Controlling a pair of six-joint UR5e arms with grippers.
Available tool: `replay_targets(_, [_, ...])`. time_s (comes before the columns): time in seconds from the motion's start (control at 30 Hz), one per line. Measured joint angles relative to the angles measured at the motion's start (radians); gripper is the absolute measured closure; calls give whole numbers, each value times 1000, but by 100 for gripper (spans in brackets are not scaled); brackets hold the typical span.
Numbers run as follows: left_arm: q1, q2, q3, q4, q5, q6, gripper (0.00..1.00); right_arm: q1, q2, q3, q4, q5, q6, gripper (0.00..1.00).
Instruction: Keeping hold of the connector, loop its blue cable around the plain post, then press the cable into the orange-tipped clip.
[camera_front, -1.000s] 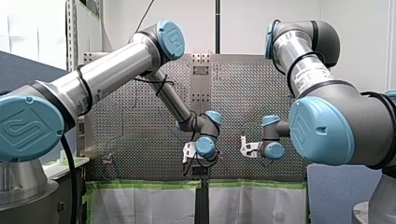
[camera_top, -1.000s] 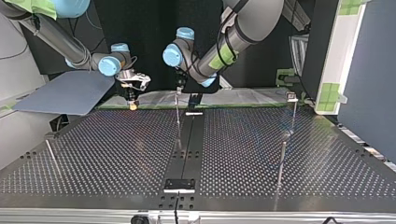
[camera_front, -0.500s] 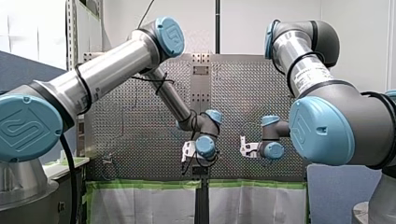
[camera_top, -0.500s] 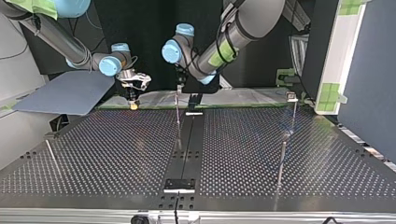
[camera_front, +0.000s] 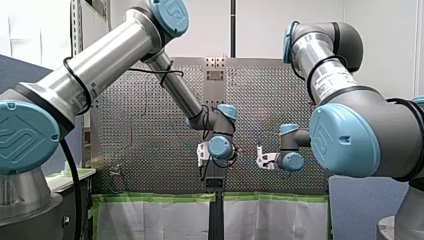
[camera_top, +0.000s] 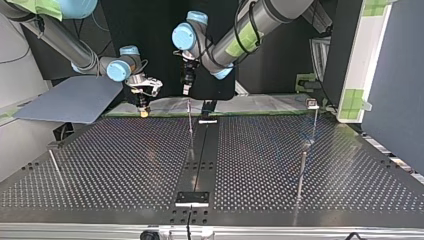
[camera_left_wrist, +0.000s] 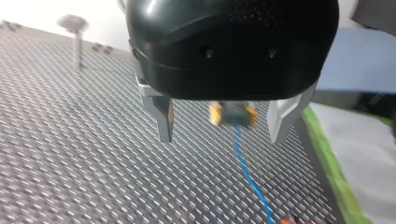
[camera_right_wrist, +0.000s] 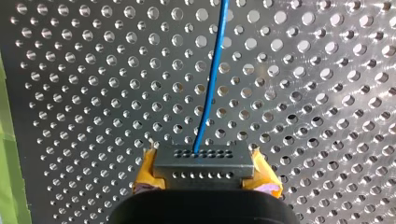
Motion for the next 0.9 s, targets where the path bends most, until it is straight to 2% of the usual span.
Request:
replay_targets(0.1, [-5,28,-28,16,6,-14,2,2,0,0,0,0,0,100])
replay_targets(0.43, [-8,130,-130,7,-13,-34,2,6,0,0,1,0,3,100])
replay_targets(0.9, [-1,271,-271,-2,-9,-73,2,6,0,0,1,1,3,100])
